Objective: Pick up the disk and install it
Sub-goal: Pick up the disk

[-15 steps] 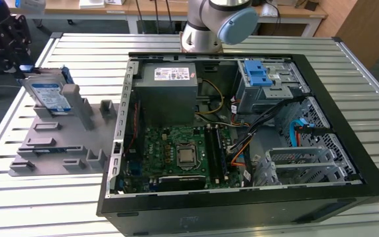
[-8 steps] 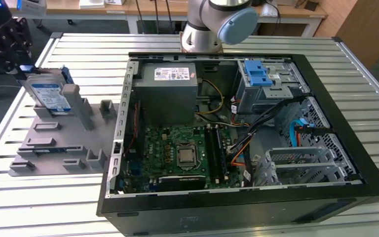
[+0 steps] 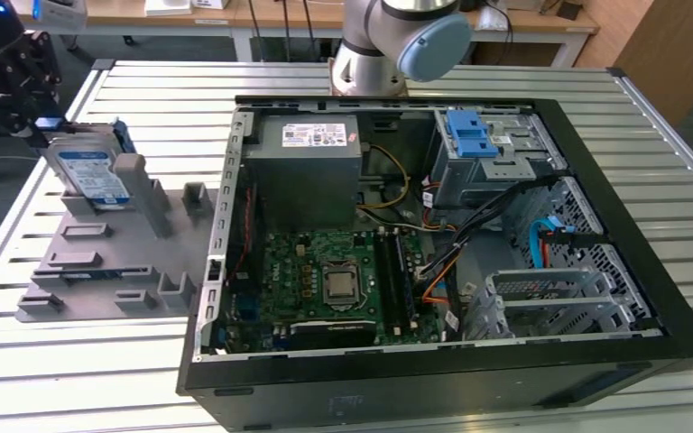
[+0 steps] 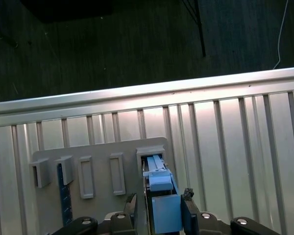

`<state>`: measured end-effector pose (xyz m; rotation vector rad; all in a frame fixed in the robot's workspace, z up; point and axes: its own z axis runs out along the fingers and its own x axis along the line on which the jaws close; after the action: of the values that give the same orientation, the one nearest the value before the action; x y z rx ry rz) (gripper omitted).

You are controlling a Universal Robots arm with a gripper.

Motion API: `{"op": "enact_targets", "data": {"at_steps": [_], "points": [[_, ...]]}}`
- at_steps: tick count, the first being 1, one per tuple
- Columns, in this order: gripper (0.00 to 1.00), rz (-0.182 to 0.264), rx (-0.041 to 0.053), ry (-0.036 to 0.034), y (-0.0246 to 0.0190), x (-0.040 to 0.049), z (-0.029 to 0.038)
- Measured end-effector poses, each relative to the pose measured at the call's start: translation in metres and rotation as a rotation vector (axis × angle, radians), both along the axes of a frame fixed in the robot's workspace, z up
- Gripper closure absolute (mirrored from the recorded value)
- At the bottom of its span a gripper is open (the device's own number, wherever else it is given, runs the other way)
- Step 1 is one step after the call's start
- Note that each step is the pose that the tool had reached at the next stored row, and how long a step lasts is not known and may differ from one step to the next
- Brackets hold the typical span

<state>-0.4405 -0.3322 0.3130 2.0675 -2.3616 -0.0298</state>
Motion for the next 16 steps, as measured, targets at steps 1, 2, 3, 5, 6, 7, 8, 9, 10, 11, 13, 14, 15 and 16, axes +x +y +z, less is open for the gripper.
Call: {"op": "enact_targets", "data": {"at_steps": [1, 2, 3, 5, 6, 7, 8, 9, 10, 11, 13, 14, 15, 16], "points": [[0.55, 0.000, 0.0000, -0.0001, 0.0001, 0.0000, -0.0004], [0.48, 0.000, 0.0001, -0.0002, 0.0002, 0.0000, -0.0011], [0.48, 0.000, 0.0001, -0.0001, 0.0003, -0.0001, -0.0019], [0.48, 0.000, -0.0001, 0.0002, 0.0009, -0.0001, -0.0032], [0.48, 0.000, 0.0000, 0.0000, 0.0011, 0.0000, -0.0039], [0.48, 0.000, 0.0000, 0.0001, 0.0012, 0.0000, -0.0045], [0.48, 0.000, 0.0000, 0.0003, 0.0015, 0.0000, -0.0051], [0.48, 0.000, 0.0000, 0.0001, 0.0015, 0.0000, -0.0061], [0.48, 0.000, 0.0001, 0.0002, 0.0016, 0.0000, -0.0073], [0.48, 0.000, 0.0001, 0.0002, 0.0017, 0.0000, -0.0085], [0.48, 0.000, 0.0000, 0.0003, 0.0019, 0.0000, -0.0104], [0.48, 0.000, 0.0000, 0.0006, 0.0021, 0.0000, -0.0110], [0.48, 0.000, 0.0000, 0.0009, 0.0026, -0.0001, -0.0116], [0.48, 0.000, 0.0000, 0.0009, 0.0030, -0.0001, -0.0121]]}}
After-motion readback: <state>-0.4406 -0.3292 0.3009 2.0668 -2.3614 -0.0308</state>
